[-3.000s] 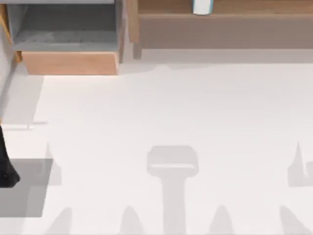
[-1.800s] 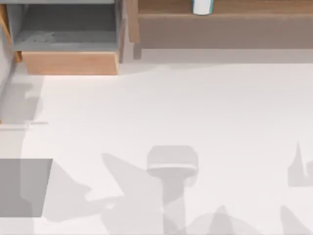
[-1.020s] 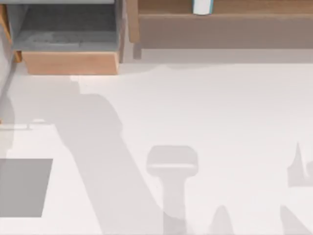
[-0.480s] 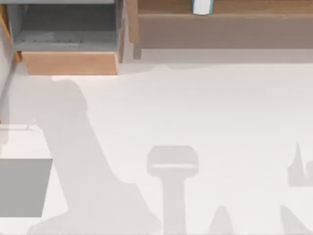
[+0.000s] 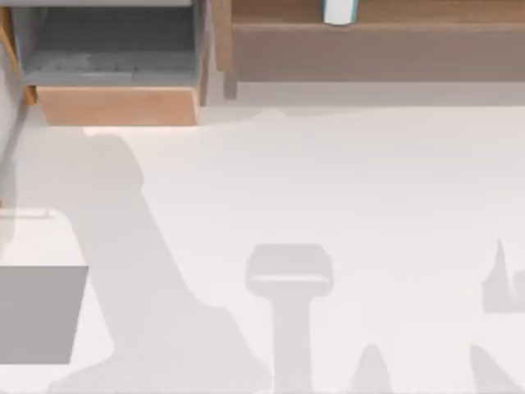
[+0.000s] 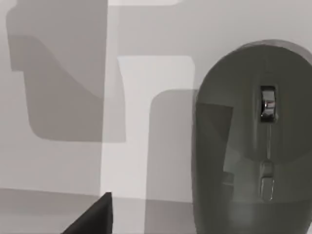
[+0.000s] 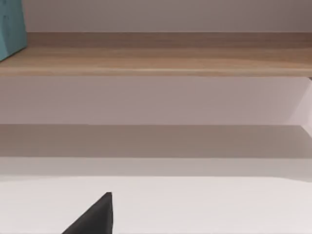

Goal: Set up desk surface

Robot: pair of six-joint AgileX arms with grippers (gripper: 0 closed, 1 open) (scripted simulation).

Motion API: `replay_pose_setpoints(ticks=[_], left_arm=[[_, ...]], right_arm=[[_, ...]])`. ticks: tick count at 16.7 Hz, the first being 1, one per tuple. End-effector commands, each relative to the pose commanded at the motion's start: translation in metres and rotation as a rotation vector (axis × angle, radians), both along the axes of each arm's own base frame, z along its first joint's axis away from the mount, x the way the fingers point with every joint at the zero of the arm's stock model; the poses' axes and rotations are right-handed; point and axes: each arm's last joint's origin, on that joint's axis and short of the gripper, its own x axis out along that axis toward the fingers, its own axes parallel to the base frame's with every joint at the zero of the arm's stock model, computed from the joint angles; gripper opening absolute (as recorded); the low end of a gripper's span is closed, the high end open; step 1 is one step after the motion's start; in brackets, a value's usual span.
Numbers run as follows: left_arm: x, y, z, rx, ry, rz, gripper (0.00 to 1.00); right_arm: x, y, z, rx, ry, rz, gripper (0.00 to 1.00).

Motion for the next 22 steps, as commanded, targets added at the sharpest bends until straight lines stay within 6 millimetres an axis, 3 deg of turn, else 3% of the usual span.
replay_pose_setpoints(ticks=[8,11,22], left_arm=[[0.005,-0.003,-0.025,0.002,0.000,0.000,1.00],[0.005,-0.003,-0.025,0.001,0.000,0.000,1.00],[0.005,-0.003,-0.025,0.001,0.000,0.000,0.17]], right_arm=[[0.000,0.000,0.000,0.000,0.000,0.000,1.00],[0.000,0.000,0.000,0.000,0.000,0.000,1.00],[0.000,0.000,0.000,0.000,0.000,0.000,1.00]])
